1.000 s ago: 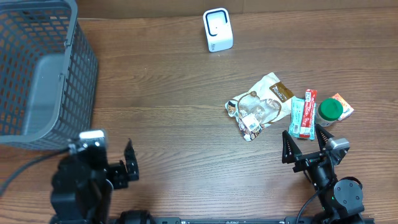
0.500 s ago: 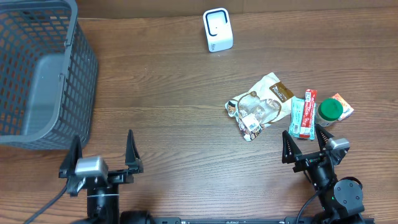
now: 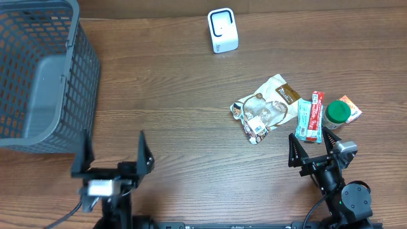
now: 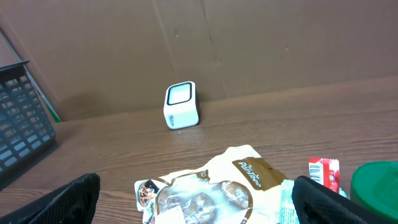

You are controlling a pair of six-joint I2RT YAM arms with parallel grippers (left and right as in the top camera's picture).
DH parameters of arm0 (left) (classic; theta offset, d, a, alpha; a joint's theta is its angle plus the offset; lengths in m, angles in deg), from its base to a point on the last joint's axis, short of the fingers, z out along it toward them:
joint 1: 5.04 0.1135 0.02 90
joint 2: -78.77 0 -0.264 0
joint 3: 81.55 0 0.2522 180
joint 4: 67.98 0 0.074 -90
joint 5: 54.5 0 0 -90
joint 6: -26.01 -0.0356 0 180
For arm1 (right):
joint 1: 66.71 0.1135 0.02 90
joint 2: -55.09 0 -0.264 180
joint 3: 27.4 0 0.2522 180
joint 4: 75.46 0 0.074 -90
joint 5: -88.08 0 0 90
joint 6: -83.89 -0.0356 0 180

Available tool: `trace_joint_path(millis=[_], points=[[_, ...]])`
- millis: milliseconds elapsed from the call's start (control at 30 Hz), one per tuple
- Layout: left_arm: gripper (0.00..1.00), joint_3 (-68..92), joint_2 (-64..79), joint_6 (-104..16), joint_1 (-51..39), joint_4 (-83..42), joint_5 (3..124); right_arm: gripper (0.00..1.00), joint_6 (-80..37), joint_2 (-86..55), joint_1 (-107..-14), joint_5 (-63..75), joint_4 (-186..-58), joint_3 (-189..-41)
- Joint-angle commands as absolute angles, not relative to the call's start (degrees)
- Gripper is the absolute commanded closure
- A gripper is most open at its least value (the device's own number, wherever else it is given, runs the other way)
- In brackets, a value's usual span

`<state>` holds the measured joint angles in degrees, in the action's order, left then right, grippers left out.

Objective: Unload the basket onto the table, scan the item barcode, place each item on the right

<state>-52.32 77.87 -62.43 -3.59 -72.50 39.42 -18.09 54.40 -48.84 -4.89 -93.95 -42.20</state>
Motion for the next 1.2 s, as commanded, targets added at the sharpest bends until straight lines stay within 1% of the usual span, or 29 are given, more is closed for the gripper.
trace_joint_path(millis=[0, 433, 633, 767, 900, 1167], points=[[0.00, -56.7, 78.6, -60.7, -4.1, -72.9, 40.2, 0.00, -17.8, 54.7, -49.2, -4.8, -93.8, -41.6], [0.00, -67.0, 78.6, -59.5, -4.0, -70.6, 40.3, 0.00, -17.8, 54.7, -49.2, -4.8, -93.8, -41.6], [0.00, -67.3, 78.6, -59.9, -4.0, -57.2, 40.0, 0.00, -17.8, 54.7, -49.2, -4.8, -93.8, -41.6], [0.00, -67.4, 78.6, -62.6, -4.0, -49.7, 39.9, 0.00, -17.8, 54.7, -49.2, -4.8, -93.8, -41.6], [0.00, -67.4, 78.6, -65.8, -4.0, -49.9, 39.1, 0.00, -17.8, 54.7, -49.2, -4.8, -93.8, -41.6], [0.00, -67.4, 78.6, -65.7, -4.0, -49.9, 38.3, 0.00, -17.8, 54.7, -49.2, -4.8, -93.8, -41.6]])
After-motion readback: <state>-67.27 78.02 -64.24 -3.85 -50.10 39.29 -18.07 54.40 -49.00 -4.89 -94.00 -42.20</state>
